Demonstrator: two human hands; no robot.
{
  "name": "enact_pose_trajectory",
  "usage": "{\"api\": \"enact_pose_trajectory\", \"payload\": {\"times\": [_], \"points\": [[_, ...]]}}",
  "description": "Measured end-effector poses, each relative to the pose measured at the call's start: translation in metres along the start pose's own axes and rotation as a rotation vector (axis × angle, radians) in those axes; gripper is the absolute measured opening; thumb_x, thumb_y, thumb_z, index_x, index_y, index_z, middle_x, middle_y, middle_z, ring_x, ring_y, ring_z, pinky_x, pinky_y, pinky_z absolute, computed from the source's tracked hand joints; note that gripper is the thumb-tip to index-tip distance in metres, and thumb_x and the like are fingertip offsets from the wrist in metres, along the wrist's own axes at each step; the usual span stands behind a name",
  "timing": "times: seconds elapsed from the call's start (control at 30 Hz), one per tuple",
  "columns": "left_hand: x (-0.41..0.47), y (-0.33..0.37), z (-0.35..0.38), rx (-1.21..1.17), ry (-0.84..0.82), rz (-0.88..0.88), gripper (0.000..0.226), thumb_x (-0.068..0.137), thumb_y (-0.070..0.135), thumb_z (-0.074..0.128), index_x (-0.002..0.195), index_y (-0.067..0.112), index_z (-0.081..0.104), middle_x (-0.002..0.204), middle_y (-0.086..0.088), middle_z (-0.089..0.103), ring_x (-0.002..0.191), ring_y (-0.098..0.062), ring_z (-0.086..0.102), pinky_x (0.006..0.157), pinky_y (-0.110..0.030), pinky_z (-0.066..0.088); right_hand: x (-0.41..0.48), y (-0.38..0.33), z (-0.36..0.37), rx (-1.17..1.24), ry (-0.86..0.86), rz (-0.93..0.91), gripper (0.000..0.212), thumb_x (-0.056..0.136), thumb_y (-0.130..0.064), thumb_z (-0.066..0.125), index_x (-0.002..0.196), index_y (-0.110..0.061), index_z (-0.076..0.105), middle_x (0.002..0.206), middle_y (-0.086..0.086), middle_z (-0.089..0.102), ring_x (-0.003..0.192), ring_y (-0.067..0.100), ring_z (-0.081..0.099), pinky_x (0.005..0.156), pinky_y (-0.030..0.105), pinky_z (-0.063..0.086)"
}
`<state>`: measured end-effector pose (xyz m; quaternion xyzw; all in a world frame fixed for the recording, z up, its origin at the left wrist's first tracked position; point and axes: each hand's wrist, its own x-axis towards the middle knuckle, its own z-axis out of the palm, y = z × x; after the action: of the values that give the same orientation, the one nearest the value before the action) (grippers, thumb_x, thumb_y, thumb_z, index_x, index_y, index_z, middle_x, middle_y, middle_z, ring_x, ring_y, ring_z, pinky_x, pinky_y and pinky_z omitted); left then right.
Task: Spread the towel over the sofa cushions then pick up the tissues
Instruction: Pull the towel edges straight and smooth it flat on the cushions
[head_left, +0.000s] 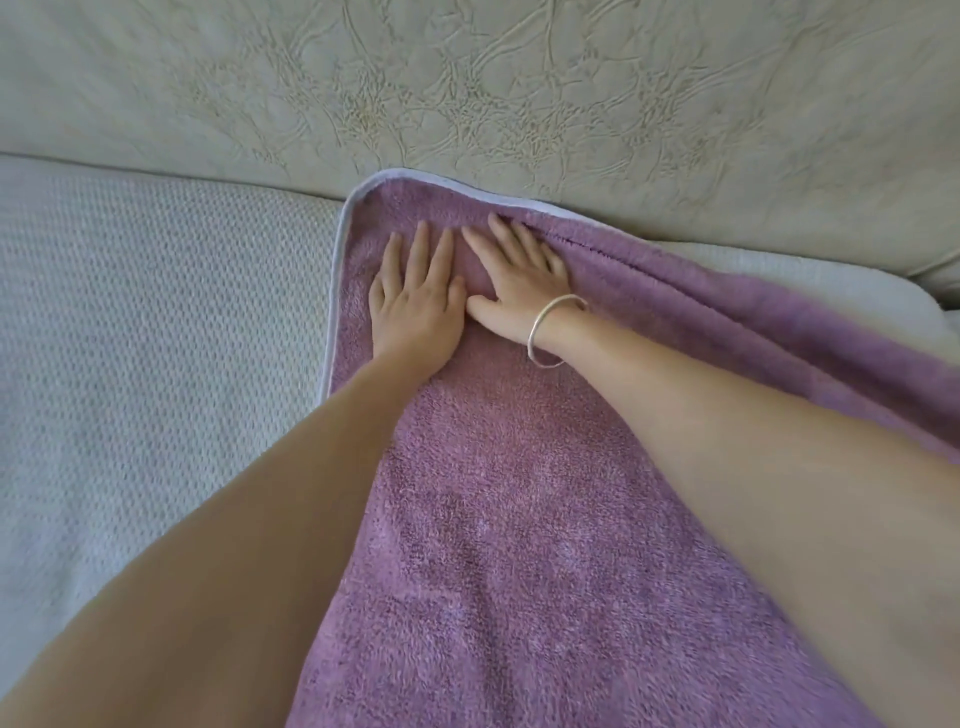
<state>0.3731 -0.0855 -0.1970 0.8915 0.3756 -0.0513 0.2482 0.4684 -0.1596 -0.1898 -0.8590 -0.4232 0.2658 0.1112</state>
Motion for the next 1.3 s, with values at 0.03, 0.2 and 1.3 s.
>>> {"api": "enact_pose_trajectory", "payload": {"times": [0.03, 0.2, 1.3], "points": [[0.004, -0.001, 0.000, 0.018, -0.010, 0.000, 0.051, 0.097, 0.033, 0.023, 0.145, 0.033, 0.008, 0.157, 0.007, 0.001, 0.144, -0.018, -0.007, 0.115, -0.040, 0.002, 0.003, 0.000, -0.002, 0.003, -0.009, 0.012, 0.070, 0.086, -0.037, 0.045, 0.147, -0.032, 0.011, 0.159, -0.004, 0.001, 0.146, 0.018, -0.001, 0.118, 0.039, 0.002], [0.019, 0.002, -0.010, 0.068, -0.086, -0.010, 0.053, 0.095, 0.035, 0.027, 0.146, 0.032, 0.011, 0.157, 0.005, 0.004, 0.144, -0.020, -0.002, 0.116, -0.041, 0.002, 0.008, -0.003, -0.012, -0.038, -0.085, 0.048, 0.072, 0.085, -0.041, 0.047, 0.147, -0.033, 0.009, 0.159, -0.002, 0.002, 0.146, 0.020, 0.000, 0.118, 0.041, 0.003], [-0.420, -0.160, 0.001, -0.011, -0.084, -0.283, 0.040, 0.092, 0.043, 0.044, 0.070, 0.013, 0.032, 0.067, -0.017, 0.063, 0.065, -0.035, 0.060, 0.049, -0.030, 0.025, -0.364, -0.177, 0.176, -0.179, -0.318, 0.097, 0.023, 0.095, -0.010, 0.038, 0.114, -0.004, 0.050, 0.123, 0.013, 0.054, 0.118, 0.027, 0.049, 0.093, 0.039, 0.044]]}}
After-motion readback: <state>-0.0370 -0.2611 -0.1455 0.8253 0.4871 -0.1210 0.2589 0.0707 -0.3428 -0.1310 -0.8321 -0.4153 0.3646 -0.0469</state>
